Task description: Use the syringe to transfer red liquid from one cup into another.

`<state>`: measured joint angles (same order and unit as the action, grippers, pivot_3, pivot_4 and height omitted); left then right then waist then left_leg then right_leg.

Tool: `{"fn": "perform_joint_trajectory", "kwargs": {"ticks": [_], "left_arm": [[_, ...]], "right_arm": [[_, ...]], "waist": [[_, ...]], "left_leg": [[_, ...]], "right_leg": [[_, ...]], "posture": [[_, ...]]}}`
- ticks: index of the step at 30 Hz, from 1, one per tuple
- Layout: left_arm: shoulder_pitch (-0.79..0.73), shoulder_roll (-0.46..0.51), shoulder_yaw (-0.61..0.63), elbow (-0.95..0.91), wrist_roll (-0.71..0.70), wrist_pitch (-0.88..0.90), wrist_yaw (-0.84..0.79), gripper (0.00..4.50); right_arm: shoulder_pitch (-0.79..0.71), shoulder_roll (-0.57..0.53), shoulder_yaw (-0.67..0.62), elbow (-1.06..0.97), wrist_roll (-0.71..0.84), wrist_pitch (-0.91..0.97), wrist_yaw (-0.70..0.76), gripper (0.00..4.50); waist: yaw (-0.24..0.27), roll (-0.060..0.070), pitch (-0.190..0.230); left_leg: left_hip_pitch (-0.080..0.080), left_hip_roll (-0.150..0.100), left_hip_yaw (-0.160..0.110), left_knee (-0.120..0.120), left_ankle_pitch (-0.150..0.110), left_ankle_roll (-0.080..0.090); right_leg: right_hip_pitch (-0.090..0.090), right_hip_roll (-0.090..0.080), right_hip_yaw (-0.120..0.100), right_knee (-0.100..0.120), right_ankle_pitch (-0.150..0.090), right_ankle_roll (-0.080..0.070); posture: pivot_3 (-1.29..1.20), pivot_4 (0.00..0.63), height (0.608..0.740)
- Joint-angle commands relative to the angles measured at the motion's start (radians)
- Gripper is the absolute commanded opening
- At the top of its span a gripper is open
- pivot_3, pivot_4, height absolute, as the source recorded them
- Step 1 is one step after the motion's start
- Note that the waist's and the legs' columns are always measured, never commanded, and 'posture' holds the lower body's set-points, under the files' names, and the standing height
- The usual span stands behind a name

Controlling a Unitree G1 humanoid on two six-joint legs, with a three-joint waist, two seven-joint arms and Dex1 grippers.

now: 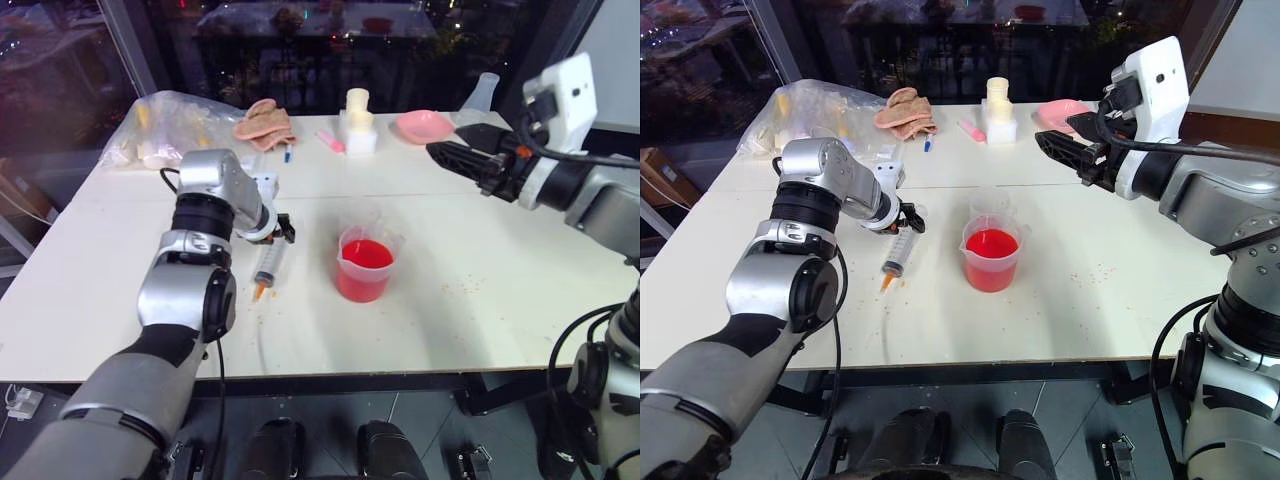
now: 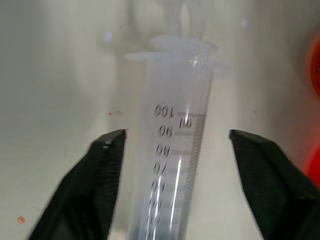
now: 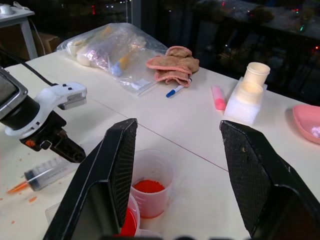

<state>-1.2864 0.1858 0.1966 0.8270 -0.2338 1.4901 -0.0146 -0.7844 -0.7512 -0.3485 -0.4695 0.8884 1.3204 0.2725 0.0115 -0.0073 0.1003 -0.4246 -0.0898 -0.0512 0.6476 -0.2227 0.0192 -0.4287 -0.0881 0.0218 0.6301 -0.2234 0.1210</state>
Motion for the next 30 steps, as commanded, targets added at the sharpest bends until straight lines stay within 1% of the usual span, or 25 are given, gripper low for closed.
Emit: {"fn": "perform_joint_trajectory", "kwargs": {"ticks": [1, 4, 6, 10, 11, 13, 15, 17, 19, 23, 26, 30], "left_arm": [[-0.018, 0.012, 0.035, -0.054, 0.004, 0.020, 0.004, 4.47], [-0.018, 0.017, 0.046, -0.101, 0.005, 0.064, -0.003, 4.47], [0.000, 0.034, 0.021, -0.183, -0.014, 0.056, -0.042, 4.47], [0.034, 0.059, 0.042, -0.358, -0.047, -0.015, -0.097, 4.47], [0.064, 0.083, 0.010, -0.451, -0.057, -0.035, -0.127, 4.47], [0.125, 0.104, 0.029, -0.610, -0.124, -0.031, -0.198, 4.47], [0.156, 0.127, 0.041, -0.684, -0.155, 0.027, -0.226, 4.47], [0.230, 0.185, 0.020, -0.808, -0.181, 0.004, -0.271, 4.47], [0.289, 0.219, 0.039, -0.904, -0.210, 0.000, -0.299, 4.47], [0.385, 0.275, 0.046, -1.072, -0.252, 0.055, -0.329, 4.47], [0.465, 0.294, 0.088, -1.206, -0.294, 0.113, -0.351, 4.47], [0.606, 0.326, 0.141, -1.351, -0.376, 0.124, -0.384, 4.47]], "right_arm": [[-0.009, -0.018, -0.021, -0.026, 0.007, -0.009, -0.001, 2.73], [-0.007, -0.024, -0.021, -0.024, 0.008, -0.010, 0.004, 2.73], [-0.005, -0.032, -0.017, -0.023, 0.013, -0.011, 0.015, 2.73], [0.013, -0.063, 0.003, -0.028, 0.018, -0.018, 0.065, 2.73], [0.029, -0.084, 0.014, -0.039, 0.029, -0.023, 0.103, 2.73], [0.064, -0.130, 0.038, -0.066, 0.047, -0.043, 0.183, 2.73], [0.091, -0.167, 0.056, -0.083, 0.049, -0.070, 0.241, 2.73], [0.130, -0.217, 0.078, -0.104, 0.048, -0.099, 0.318, 2.73], [0.163, -0.258, 0.095, -0.114, 0.045, -0.132, 0.390, 2.73], [0.179, -0.305, 0.140, -0.077, 0.008, -0.199, 0.480, 2.73], [0.185, -0.327, 0.171, -0.054, -0.013, -0.239, 0.536, 2.73], [0.198, -0.340, 0.227, -0.039, -0.060, -0.286, 0.582, 2.73]], "waist": [[-0.001, 0.000, 0.000], [-0.001, 0.000, -0.001], [-0.001, 0.000, -0.002], [-0.001, 0.001, -0.003], [-0.001, 0.000, -0.003], [-0.003, 0.001, -0.004], [-0.002, 0.001, -0.006], [-0.003, 0.003, -0.010], [-0.007, 0.003, -0.013], [-0.006, 0.002, -0.017], [-0.005, 0.000, -0.020], [-0.006, 0.001, -0.023]], "left_leg": [[0.000, 0.000, 0.000, 0.000, 0.000, 0.000], [0.000, 0.000, 0.000, 0.000, 0.000, 0.000], [0.000, 0.000, 0.000, 0.000, 0.000, 0.000], [0.000, 0.000, 0.000, 0.000, 0.000, 0.000], [0.000, 0.000, 0.000, 0.000, 0.000, 0.000], [0.000, 0.000, 0.000, 0.000, 0.000, -0.001], [0.000, 0.001, 0.000, 0.000, 0.000, 0.000], [0.000, 0.001, 0.000, 0.000, -0.001, 0.000], [0.001, 0.001, 0.001, 0.000, -0.001, 0.001], [0.001, 0.001, 0.001, 0.001, -0.002, 0.003], [0.001, 0.001, 0.002, 0.001, -0.002, 0.003], [0.001, 0.001, 0.002, 0.000, -0.002, 0.003]], "right_leg": [[0.000, 0.000, 0.000, 0.000, 0.000, 0.000], [0.000, 0.000, 0.000, 0.000, 0.000, 0.000], [0.000, 0.000, 0.000, 0.000, 0.000, 0.000], [0.000, 0.000, 0.001, 0.000, 0.000, 0.000], [0.000, 0.000, 0.001, 0.000, 0.000, 0.000], [0.000, -0.002, 0.001, 0.000, 0.000, 0.000], [0.000, -0.002, 0.001, -0.001, 0.000, 0.000], [0.000, 0.000, 0.001, -0.001, 0.000, 0.000], [0.000, 0.000, 0.001, 0.000, 0.000, 0.000], [0.000, 0.000, 0.001, 0.000, 0.000, 0.000], [0.001, 0.000, 0.001, -0.001, 0.000, 0.000], [0.001, 0.000, 0.001, -0.001, 0.000, -0.001]], "posture": [[0.00, 0.000, 0.740], [0.00, 0.000, 0.740], [0.00, 0.000, 0.740], [0.00, 0.000, 0.740], [0.00, 0.000, 0.740], [0.00, 0.000, 0.740], [0.00, 0.000, 0.740], [0.00, 0.000, 0.740], [0.00, 0.000, 0.740], [0.00, 0.000, 0.740], [0.00, 0.000, 0.740], [0.00, 0.000, 0.740]]}}
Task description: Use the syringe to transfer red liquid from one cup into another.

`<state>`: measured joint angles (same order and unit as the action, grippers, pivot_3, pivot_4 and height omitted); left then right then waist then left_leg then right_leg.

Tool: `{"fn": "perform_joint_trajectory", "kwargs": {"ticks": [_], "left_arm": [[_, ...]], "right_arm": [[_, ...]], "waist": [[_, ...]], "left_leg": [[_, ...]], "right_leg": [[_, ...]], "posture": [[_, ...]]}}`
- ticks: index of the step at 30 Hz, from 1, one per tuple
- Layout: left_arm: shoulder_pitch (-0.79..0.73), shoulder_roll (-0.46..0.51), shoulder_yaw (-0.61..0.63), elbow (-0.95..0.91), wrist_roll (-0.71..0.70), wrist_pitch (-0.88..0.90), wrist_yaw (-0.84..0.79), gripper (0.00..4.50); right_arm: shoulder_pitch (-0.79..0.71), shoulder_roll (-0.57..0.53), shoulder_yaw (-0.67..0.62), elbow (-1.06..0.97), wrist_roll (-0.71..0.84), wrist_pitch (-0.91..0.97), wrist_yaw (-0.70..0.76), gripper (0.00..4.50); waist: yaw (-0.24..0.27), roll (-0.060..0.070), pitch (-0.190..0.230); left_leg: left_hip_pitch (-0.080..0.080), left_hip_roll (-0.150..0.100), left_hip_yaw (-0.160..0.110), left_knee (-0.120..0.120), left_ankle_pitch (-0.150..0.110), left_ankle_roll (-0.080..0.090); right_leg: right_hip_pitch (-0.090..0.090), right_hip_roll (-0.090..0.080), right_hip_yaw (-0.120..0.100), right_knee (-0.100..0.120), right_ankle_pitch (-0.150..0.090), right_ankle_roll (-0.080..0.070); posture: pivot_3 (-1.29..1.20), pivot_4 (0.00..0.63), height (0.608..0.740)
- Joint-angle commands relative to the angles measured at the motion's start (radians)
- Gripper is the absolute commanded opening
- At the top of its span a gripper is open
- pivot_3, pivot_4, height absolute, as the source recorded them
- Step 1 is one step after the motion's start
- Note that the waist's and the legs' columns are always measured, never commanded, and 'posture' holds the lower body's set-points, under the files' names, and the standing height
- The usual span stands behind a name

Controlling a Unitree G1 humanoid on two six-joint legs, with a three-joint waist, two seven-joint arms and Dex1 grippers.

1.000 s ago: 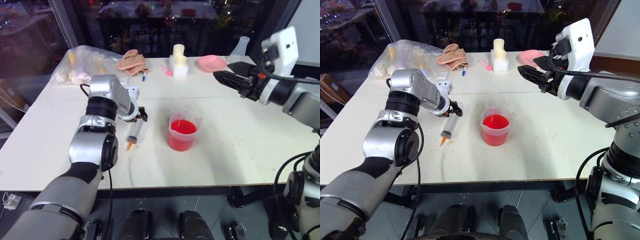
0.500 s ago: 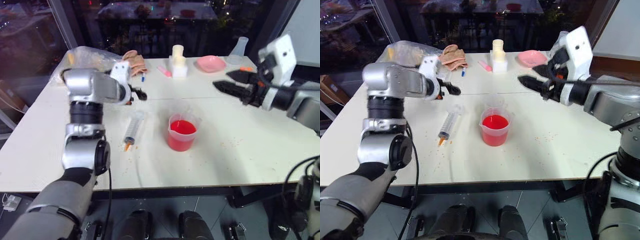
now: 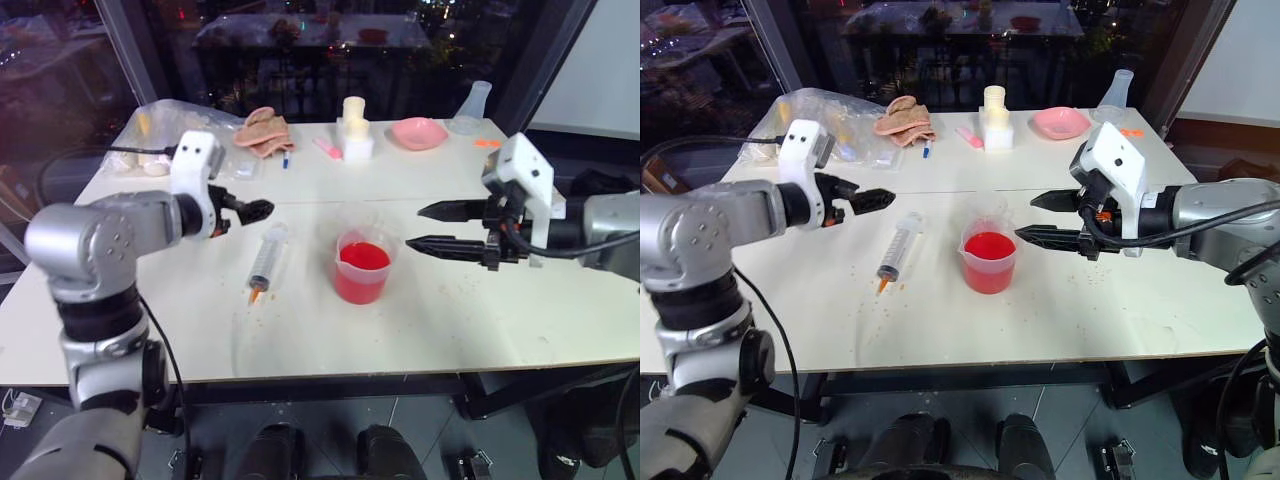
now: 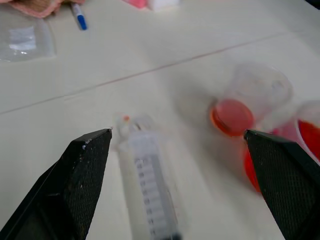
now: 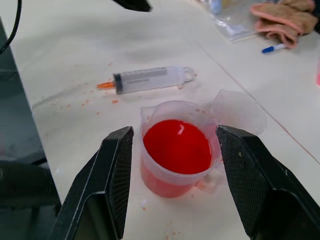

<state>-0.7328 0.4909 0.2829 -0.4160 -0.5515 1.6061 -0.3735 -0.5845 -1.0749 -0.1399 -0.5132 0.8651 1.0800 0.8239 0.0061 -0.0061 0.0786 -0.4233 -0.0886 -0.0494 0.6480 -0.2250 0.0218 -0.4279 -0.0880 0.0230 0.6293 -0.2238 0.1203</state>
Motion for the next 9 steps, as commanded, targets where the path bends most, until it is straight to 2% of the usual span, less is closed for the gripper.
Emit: {"fn": "perform_joint_trajectory", "kwargs": {"ticks": [1, 9], "left_arm": [[0.077, 0.021, 0.067, -0.133, -0.069, 0.008, -0.023, 4.47], [0.197, 0.053, 0.092, -0.239, -0.107, -0.005, -0.032, 4.47]], "right_arm": [[0.000, -0.015, 0.028, 0.008, -0.047, -0.057, 0.038, 2.73], [0.008, -0.002, 0.052, 0.022, -0.083, -0.087, 0.061, 2.73]], "waist": [[0.000, 0.000, -0.002], [0.006, -0.002, -0.007]], "left_leg": [[0.000, 0.000, 0.000, 0.000, 0.000, 0.000], [0.000, 0.000, 0.000, 0.001, -0.001, -0.001]], "right_leg": [[0.000, 0.000, 0.000, 0.000, 0.000, 0.000], [0.001, 0.000, 0.000, -0.001, 0.000, 0.000]], "posture": [[0.00, 0.000, 0.740], [0.00, 0.000, 0.740]]}}
